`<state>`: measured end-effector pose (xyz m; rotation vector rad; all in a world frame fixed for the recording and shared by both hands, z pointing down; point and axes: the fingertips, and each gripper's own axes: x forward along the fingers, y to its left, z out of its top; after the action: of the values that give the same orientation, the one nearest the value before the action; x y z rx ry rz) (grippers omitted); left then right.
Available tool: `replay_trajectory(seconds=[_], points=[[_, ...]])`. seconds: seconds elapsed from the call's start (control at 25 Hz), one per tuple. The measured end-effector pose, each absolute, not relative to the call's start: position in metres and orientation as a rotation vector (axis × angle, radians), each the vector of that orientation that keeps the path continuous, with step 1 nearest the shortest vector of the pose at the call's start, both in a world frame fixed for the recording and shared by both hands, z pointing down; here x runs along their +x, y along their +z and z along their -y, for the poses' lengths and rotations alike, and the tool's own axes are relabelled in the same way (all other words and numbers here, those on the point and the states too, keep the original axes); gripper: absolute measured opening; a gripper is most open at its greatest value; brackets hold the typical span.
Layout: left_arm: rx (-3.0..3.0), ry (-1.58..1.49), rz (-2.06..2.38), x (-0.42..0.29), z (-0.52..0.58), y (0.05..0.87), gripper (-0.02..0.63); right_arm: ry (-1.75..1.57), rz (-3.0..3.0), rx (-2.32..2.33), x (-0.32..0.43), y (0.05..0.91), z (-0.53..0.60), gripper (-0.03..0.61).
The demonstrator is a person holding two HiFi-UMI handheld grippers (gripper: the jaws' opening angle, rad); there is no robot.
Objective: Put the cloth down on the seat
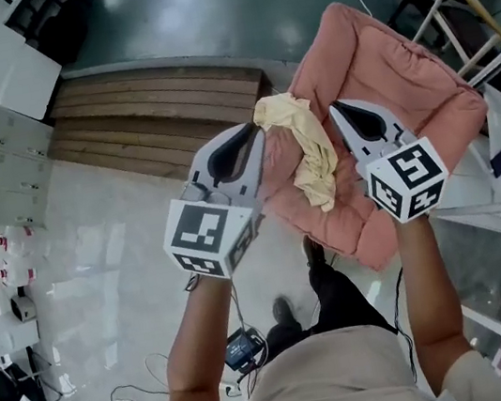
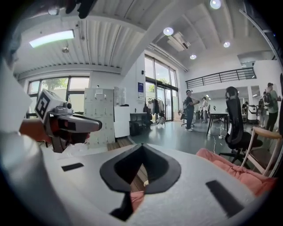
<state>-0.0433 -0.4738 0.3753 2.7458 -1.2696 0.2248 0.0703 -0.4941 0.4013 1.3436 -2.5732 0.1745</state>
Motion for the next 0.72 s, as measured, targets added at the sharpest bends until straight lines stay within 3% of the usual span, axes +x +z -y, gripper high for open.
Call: replay_trajectory(seconds=[0.36,0.72], points=[[2.826,0.102,1.275,-0.091,0.386,0.254,0.032,0.022,2.666,1.229,0.022,0.282,0.397,-0.009],[2.949,-0.019,1.294,-0.126,0.293,0.184,0.032,-0.128,2.683,1.224,0.001,0.208,0.310,-0.011]])
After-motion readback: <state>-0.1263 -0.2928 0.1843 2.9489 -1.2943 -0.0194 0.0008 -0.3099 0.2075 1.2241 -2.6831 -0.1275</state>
